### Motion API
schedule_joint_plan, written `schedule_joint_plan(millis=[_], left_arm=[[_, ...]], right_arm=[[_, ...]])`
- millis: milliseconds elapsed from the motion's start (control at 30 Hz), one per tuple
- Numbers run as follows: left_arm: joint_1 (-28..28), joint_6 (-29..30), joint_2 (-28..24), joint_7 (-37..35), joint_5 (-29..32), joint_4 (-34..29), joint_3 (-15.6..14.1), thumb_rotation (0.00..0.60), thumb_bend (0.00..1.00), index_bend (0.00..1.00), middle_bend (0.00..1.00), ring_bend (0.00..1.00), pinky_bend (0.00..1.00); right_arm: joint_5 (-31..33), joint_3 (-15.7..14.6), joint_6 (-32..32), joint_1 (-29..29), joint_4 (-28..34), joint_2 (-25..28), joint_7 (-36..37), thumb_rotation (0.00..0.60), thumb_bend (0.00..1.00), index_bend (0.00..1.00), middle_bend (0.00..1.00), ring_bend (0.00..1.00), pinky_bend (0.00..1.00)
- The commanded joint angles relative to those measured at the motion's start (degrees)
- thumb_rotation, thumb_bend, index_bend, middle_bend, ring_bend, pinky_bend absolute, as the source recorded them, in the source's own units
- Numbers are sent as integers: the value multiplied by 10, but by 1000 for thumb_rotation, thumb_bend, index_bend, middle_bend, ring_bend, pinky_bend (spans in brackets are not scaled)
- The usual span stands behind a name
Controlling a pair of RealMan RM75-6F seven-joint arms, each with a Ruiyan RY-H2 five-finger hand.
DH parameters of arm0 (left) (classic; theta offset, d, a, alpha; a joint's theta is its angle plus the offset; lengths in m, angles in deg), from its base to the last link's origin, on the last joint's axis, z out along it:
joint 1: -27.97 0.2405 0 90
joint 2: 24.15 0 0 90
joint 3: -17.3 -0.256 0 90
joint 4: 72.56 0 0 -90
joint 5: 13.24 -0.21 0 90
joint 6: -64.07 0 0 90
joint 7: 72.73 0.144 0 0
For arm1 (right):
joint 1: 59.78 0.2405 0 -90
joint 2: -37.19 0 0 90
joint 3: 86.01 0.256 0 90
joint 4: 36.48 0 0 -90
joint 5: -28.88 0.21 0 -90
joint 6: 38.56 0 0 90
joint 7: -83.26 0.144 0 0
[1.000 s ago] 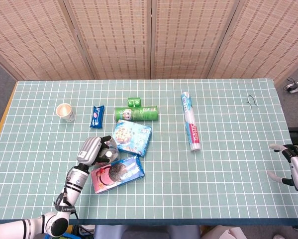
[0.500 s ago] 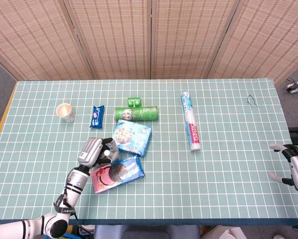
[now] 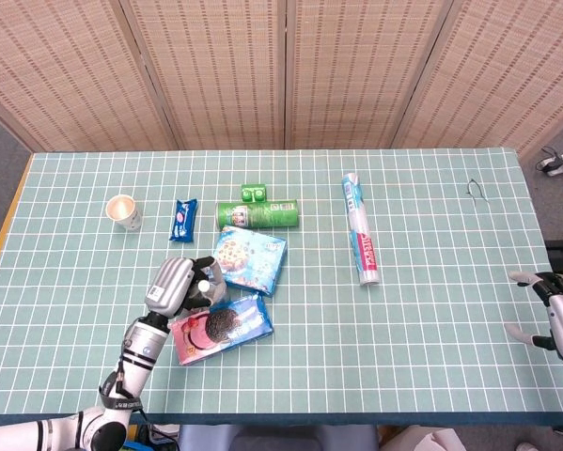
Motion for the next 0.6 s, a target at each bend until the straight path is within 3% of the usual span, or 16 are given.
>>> schedule_joint_plan(millis=[33,600], left_arm=[[0,15,-7,22,1,-22,7,600,572,726,1000,1000,993],[29,87,-93,121,-7,-162,14,600,594,718,1000,1000,993]], right_arm=[[-1,0,0,0,0,0,0,600,62,276,357,224,414],[0,-2,-6,3,1,-4,-11,600,61,276,357,224,414]])
